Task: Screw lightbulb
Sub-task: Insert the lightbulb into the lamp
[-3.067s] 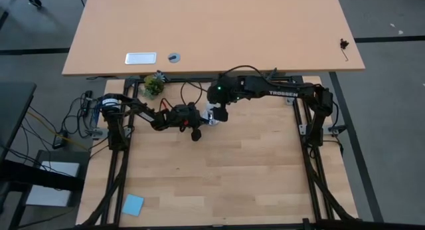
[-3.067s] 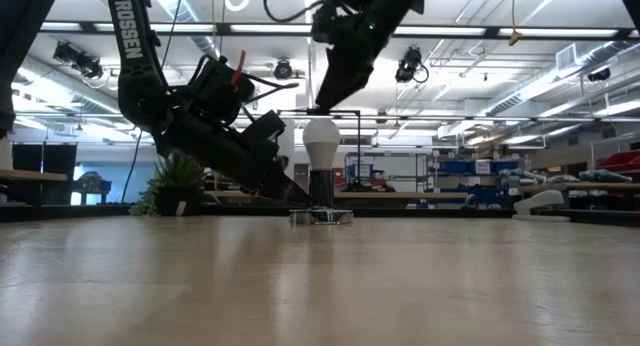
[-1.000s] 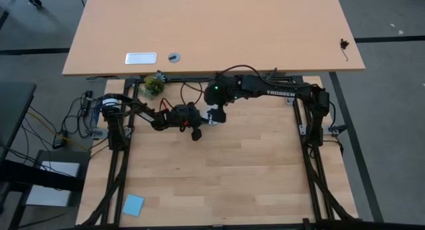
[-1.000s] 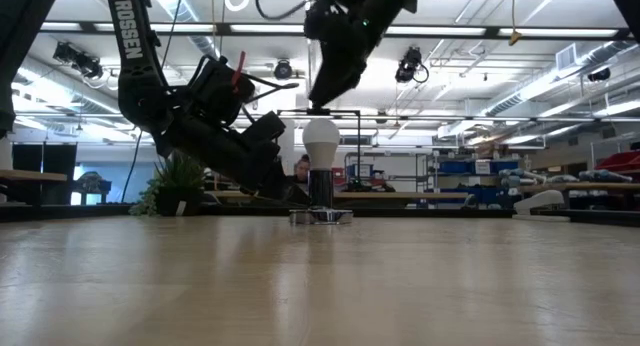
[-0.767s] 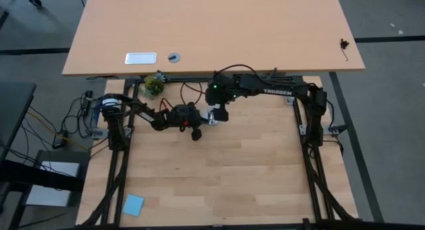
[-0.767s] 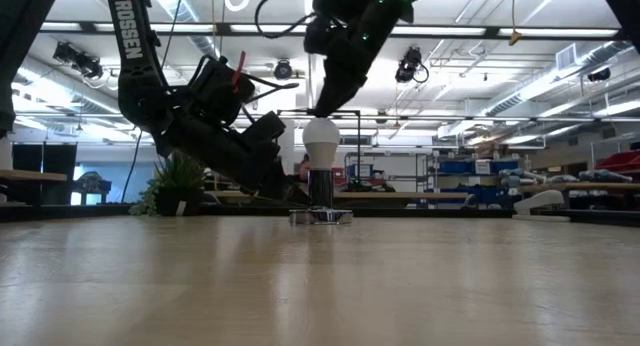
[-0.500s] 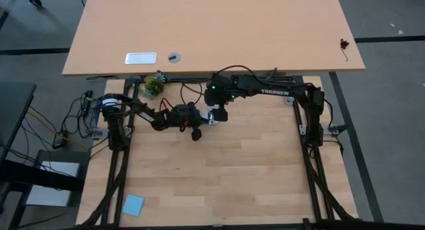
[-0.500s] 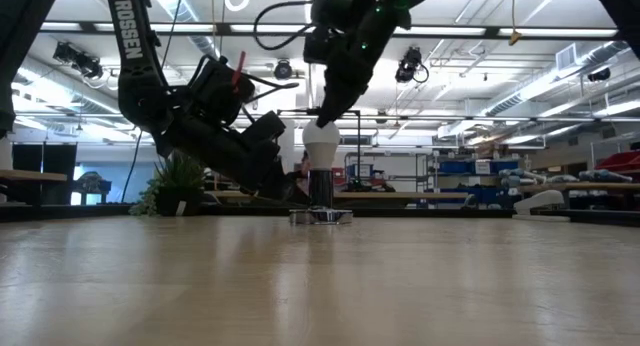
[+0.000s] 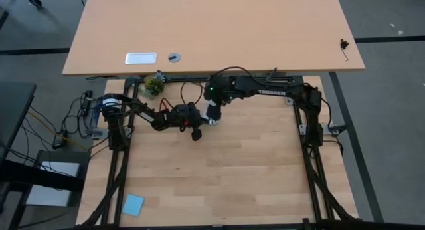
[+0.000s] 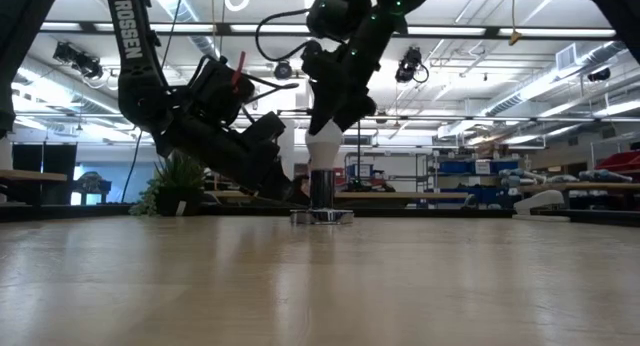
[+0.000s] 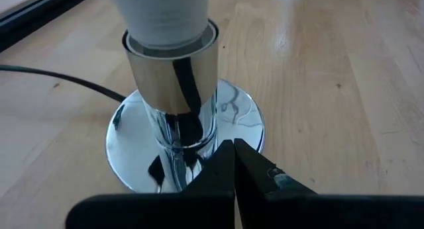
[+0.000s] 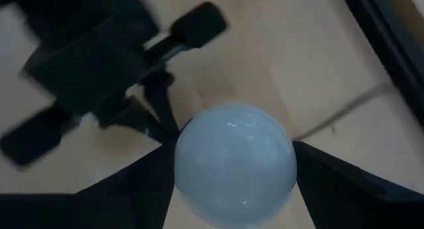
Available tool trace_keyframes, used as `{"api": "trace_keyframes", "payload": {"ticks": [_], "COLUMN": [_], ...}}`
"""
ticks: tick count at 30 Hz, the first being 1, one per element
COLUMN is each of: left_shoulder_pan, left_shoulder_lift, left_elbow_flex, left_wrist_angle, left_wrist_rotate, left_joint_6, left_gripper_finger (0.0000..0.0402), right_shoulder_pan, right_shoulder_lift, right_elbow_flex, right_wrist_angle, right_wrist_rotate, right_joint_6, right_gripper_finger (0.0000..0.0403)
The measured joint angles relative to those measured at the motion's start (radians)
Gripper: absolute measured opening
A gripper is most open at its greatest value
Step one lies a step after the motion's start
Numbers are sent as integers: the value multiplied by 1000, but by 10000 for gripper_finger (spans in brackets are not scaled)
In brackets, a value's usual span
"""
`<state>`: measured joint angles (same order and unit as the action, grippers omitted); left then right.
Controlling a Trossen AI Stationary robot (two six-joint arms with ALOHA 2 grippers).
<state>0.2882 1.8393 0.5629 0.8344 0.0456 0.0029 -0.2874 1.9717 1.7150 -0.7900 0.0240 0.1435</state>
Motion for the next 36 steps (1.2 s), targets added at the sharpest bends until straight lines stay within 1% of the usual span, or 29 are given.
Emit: {"api": "trace_keyframes", "payload": {"ticks": [3, 5, 7, 13, 16, 20, 22, 25, 28, 36], "left_shoulder_pan": [0, 0, 0, 0, 0, 0, 0, 0, 0, 0], "left_shoulder_lift": [0, 0, 0, 0, 0, 0, 0, 0, 0, 0], "left_elbow_flex": [0, 0, 0, 0, 0, 0, 0, 0, 0, 0], "left_wrist_angle": [-1, 3, 1, 1, 0, -1, -1, -2, -3, -3], "left_wrist_rotate": [0, 0, 0, 0, 0, 0, 0, 0, 0, 0], "left_joint_6": [0, -3, -6, -7, -7, -7, -7, -7, -7, -7], "left_gripper_finger": [1, 1, 1, 1, 1, 1, 1, 1, 1, 1], "right_shoulder_pan": [0, 2, 13, 37, 41, 45, 45, 37, 28, 23], "right_shoulder_lift": [2, 3, 6, -18, -23, -28, -29, -29, -28, -27], "right_elbow_flex": [2, 2, 0, -1, 3, 36, 44, 45, 45, 45], "right_wrist_angle": [-30, -36, -28, 1, 2, -3, -8, -14, -22, -26], "right_wrist_rotate": [13, 11, 13, 25, 45, 61, 49, 10, -46, -65], "right_joint_6": [172, 198, 178, 53, -38, -270, -399, -512, -551, -587], "right_gripper_finger": [298, 307, 316, 341, 349, 351, 350, 346, 340, 324]}}
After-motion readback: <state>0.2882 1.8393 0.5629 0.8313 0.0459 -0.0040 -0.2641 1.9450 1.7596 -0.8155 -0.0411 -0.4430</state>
